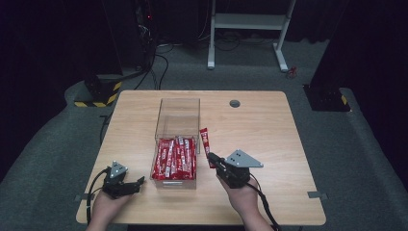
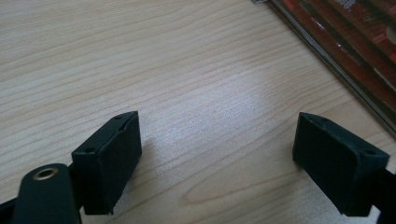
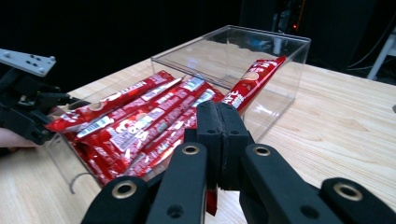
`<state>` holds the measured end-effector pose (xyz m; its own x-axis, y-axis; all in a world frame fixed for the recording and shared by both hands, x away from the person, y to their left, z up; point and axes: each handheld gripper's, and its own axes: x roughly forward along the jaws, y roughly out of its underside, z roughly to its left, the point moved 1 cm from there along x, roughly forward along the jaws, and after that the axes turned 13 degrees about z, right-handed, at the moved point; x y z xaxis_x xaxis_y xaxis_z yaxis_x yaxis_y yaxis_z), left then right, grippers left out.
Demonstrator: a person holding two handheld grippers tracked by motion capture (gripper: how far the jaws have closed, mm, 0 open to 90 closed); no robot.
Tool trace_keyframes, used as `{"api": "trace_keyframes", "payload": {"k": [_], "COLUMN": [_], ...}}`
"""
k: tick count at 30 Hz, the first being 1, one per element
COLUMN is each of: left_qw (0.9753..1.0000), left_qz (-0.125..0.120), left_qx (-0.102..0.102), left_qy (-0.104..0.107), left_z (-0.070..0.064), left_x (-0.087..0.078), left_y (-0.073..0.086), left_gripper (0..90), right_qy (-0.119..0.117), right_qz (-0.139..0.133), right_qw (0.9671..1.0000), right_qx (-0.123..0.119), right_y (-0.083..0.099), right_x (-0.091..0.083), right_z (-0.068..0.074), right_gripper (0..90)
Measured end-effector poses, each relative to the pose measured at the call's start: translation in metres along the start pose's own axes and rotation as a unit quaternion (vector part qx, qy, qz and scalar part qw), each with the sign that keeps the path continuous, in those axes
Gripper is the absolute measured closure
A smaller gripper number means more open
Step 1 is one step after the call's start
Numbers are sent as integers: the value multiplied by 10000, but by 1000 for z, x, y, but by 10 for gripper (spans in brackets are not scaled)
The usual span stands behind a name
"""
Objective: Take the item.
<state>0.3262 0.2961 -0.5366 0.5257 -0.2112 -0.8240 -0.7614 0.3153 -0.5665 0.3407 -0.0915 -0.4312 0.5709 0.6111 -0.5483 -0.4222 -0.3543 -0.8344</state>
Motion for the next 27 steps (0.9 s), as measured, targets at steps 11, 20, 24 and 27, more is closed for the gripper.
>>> {"api": "trace_keyframes", "payload": {"k": [11,20,24,27], "left_qw": [10000,10000,10000,10000], "left_qz": [0,0,-1,1], "left_qx": [0,-3,0,0], "left_qy": [-1,3,1,0], "left_z": [0,0,0,0], "left_x": [0,0,0,0], "left_y": [0,0,0,0], "left_gripper": [157,157,158,158], "right_qy": [167,282,319,356], "right_qz": [112,251,323,438], "right_qw": [9998,9991,9987,9980], "right_qx": [73,180,217,291], "right_y": [6,13,16,20], "right_x": [5,13,16,21], "right_z": [-11,-22,-26,-31], "right_gripper": [898,897,897,897]}}
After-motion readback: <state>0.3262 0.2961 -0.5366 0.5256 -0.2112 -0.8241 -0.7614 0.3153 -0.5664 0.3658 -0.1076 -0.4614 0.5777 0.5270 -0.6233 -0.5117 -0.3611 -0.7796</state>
